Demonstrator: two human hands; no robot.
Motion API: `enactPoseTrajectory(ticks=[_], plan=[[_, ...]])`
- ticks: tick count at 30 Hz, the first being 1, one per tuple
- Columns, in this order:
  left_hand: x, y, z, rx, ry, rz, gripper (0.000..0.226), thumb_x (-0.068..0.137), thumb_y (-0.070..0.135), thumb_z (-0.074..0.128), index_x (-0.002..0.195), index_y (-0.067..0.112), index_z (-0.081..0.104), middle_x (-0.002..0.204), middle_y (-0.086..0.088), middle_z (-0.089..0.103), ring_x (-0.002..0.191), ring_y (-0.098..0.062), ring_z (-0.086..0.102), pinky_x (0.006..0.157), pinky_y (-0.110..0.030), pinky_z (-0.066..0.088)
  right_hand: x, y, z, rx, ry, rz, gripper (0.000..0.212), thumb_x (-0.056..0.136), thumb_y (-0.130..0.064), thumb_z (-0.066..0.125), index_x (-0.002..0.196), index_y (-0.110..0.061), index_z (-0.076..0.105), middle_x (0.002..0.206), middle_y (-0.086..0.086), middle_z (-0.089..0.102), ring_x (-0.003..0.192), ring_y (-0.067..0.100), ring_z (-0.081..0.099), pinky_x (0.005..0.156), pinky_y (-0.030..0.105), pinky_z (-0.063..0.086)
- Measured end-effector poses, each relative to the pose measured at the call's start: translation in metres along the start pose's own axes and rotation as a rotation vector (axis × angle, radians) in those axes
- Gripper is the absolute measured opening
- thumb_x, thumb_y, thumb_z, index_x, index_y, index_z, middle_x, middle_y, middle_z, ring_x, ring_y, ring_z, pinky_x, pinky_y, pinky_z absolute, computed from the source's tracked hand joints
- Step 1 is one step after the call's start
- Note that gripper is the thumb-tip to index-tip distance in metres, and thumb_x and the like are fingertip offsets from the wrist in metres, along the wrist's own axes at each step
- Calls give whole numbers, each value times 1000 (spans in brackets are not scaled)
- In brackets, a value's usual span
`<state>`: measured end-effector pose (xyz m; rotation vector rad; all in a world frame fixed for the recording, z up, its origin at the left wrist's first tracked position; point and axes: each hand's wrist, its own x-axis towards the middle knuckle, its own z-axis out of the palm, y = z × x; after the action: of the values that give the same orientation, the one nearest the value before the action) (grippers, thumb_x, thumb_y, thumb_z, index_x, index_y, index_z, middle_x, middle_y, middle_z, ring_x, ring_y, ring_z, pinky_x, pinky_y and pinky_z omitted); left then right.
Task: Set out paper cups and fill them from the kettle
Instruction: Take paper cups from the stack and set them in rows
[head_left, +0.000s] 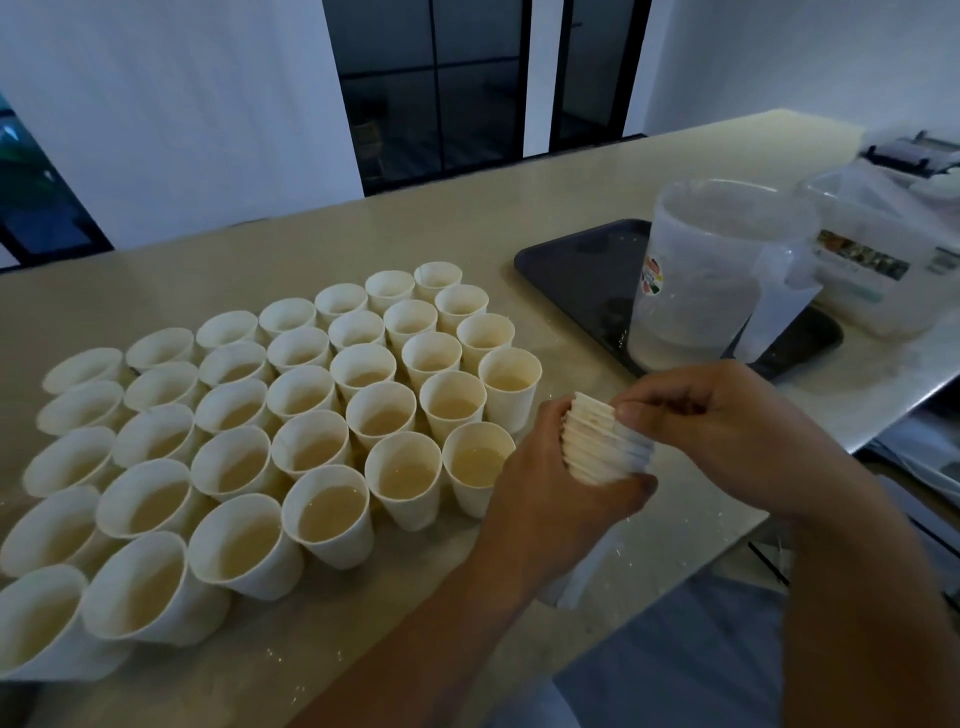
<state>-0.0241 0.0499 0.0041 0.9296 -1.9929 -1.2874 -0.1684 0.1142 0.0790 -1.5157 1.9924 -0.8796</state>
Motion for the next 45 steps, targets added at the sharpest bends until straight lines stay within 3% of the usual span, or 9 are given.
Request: enactPoseTrajectory(ticks=[7,14,18,25,29,34,38,41,45], plan=[[4,5,-11,-34,-67,-41,58,70,49,82,115,44,46,99,19,64,85,8,61,66,-16,54,10,-9,-1,-11,56,1,21,95,-24,59,83,-37,70,81,-17,68,80,3,62,76,27,48],[-18,-3,-19,-54,-149,-17,67,69,45,86,118,49,40,107,32,56,99,13,55,76,-11,53,15,-13,-21,11,626,-78,7,93,-27,64,100,-27,66,92,-6,61,80,12,54,70,19,38],[-27,-12,-31,34,-133,50,85,64,46,89,127,49,33,115,37,48,110,13,49,78,-4,47,23,9,-4,-16,422,18,18,85,-27,74,101,-30,67,91,-17,56,79,-7,49,69,14,36],[-34,-16,-46,225,-172,108,97,68,50,85,126,70,10,113,55,28,110,29,32,69,5,33,46,44,58,-117,31,23,17,80,-22,79,92,-34,77,92,-19,66,88,3,61,83,31,53],[-36,-19,-44,255,-171,99,96,68,51,84,123,70,8,109,58,23,106,32,29,69,8,28,54,44,69,-132,-28,-17,23,80,-23,80,84,-44,70,86,-24,60,85,1,58,72,20,46],[-39,-27,-40,239,-149,73,96,69,51,84,124,69,9,113,52,27,107,26,34,68,5,28,59,45,79,-181,-67,-6,19,81,-24,79,98,-32,77,90,-24,57,84,-2,54,67,11,36],[-41,-34,-39,221,-129,65,93,70,50,84,129,65,13,117,48,31,110,25,35,68,6,29,57,47,77,-162,-76,1,26,79,-26,82,99,-39,73,105,-19,61,88,-1,55,69,11,37],[-42,-37,-39,196,-111,60,91,70,50,84,129,64,16,122,47,33,115,21,36,73,6,31,51,48,70,-167,-62,14,43,78,-28,82,115,-44,67,123,-19,55,95,6,56,73,14,42],[-44,-41,-35,175,-72,46,91,69,50,84,130,63,18,126,44,36,118,18,37,76,6,31,42,43,61,-142,24,44,54,82,-31,77,130,-45,56,124,-21,48,89,7,55,74,17,45]])
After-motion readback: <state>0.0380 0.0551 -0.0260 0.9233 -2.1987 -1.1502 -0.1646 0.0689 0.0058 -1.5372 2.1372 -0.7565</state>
